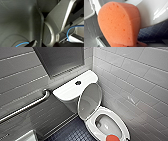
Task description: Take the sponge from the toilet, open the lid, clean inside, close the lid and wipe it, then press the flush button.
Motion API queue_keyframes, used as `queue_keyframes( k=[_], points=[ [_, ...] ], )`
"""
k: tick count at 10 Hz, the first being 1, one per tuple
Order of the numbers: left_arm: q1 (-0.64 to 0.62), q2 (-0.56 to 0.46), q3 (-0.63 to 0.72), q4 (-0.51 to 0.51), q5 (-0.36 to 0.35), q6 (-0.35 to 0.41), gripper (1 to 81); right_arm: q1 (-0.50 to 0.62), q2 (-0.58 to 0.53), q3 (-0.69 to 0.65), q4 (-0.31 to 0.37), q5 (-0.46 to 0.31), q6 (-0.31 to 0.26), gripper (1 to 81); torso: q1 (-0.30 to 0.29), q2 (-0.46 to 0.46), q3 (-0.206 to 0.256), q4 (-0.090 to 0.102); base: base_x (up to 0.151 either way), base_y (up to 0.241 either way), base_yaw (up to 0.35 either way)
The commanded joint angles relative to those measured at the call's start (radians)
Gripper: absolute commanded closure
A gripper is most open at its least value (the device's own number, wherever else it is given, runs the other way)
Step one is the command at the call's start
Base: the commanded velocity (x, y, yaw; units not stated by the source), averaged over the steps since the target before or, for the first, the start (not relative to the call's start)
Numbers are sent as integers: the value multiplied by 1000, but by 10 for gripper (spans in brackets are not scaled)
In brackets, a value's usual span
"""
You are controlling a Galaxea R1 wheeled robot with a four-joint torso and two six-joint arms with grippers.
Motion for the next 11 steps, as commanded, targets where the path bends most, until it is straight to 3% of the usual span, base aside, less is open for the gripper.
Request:
queue_keyframes(
  k=[1,5,9,11],
  points=[
    [19,-14,26,2,88,9,10,-36,-169,89,3,81,7,811,0,0,0,0,0,0,0],
    [19,-14,27,2,88,15,10,-235,-316,94,11,251,6,811,0,0,0,0,0,0,0],
    [1,-25,29,-1,88,13,10,-475,-217,-96,0,257,-13,811,0,0,0,0,0,0,0],
    [-15,-54,67,-6,88,13,10,-576,-157,-205,-92,276,-33,811,0,0,0,0,0,0,0]
  ],
)
